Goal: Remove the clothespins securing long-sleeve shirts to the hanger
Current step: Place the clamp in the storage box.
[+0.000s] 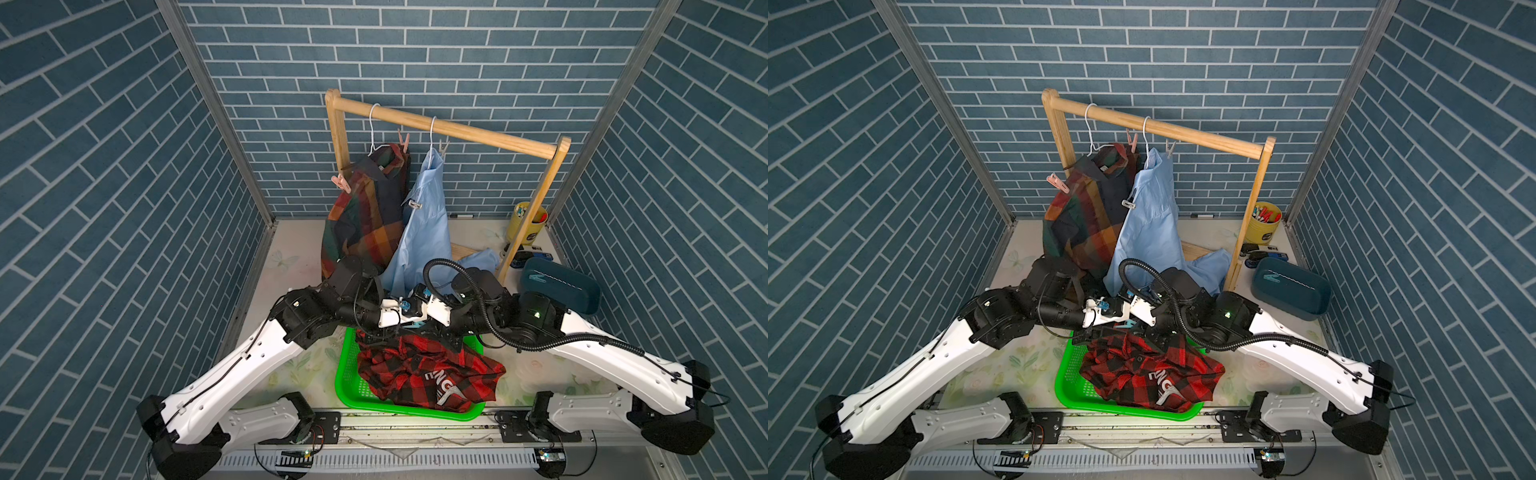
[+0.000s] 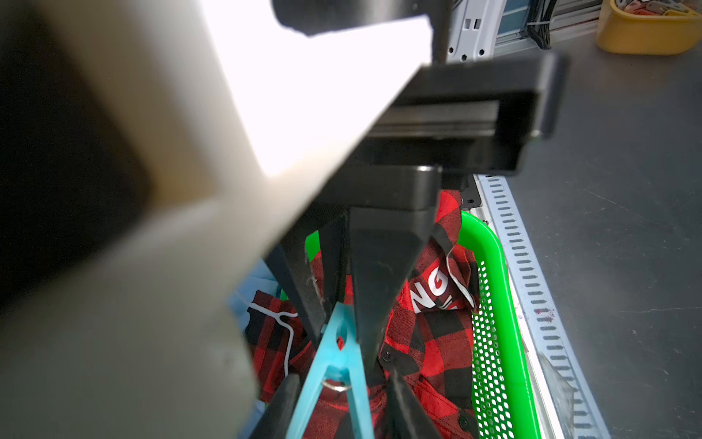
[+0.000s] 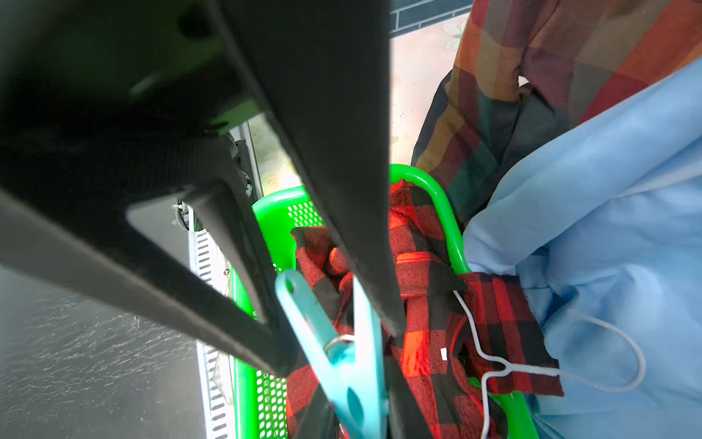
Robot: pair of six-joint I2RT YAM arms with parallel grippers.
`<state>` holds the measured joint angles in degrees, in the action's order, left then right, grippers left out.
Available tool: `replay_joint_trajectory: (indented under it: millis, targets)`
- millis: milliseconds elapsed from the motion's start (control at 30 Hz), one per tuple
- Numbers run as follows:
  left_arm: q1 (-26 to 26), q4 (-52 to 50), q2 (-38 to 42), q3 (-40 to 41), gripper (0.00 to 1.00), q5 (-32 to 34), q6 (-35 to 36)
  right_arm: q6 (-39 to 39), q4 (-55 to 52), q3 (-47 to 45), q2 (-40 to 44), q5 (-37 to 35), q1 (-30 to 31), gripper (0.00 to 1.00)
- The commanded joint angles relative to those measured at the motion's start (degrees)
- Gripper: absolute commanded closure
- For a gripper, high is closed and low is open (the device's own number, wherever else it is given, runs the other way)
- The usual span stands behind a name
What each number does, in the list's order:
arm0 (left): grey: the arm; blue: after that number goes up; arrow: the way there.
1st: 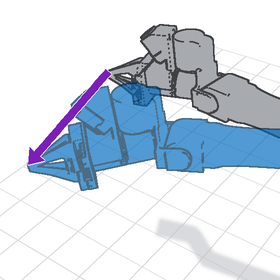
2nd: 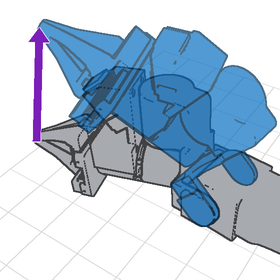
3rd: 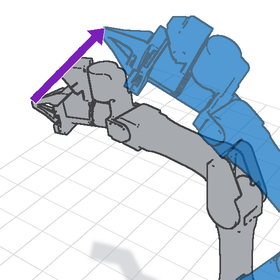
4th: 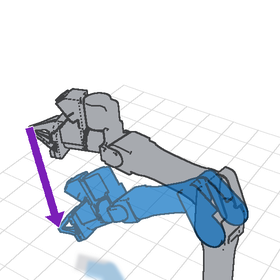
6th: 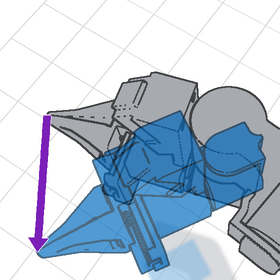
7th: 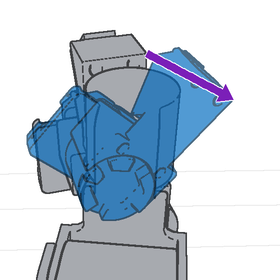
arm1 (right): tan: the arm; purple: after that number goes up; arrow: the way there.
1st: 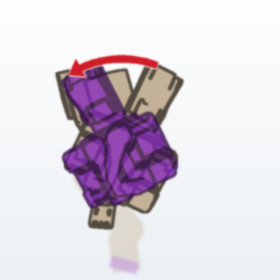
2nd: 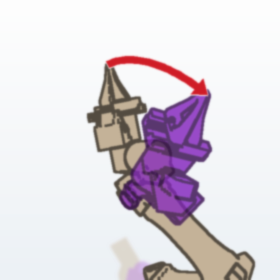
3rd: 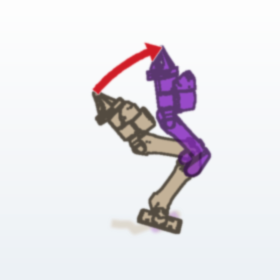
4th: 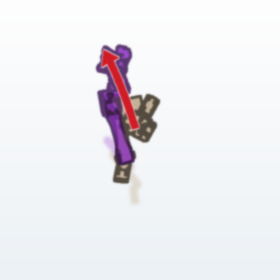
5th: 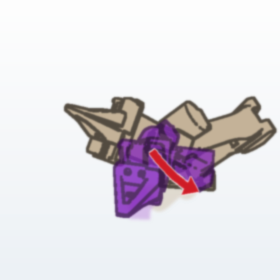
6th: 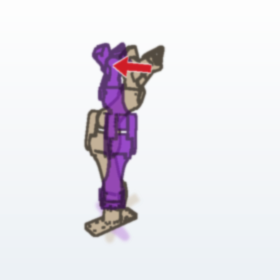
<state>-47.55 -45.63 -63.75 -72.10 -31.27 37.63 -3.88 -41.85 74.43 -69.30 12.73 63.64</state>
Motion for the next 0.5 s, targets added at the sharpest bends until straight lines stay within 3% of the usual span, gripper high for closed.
replay_joint_trajectory:
  millis: [0,167,400,467]
  targets:
    - [-0.7,-2.4,-2.6,-0.1,0.62,-0.6,-3.2,-8.2,5.3,2.5,-0.9,1.0,1.8,1.00]
    - [-0.7,-2.4,-2.3,0.0,0.57,-0.4,-3.0,-8.2,5.3,2.5,-0.8,0.8,1.9,1.00]
    - [-0.8,-3.0,-2.9,-0.2,0.89,-0.3,-3.0,-7.7,5.9,2.5,-0.7,0.4,1.8,0.99]
    - [-0.9,-3.1,-2.8,-0.3,0.94,-0.2,-2.9,-7.8,5.7,2.4,-0.6,0.4,1.8,0.90]
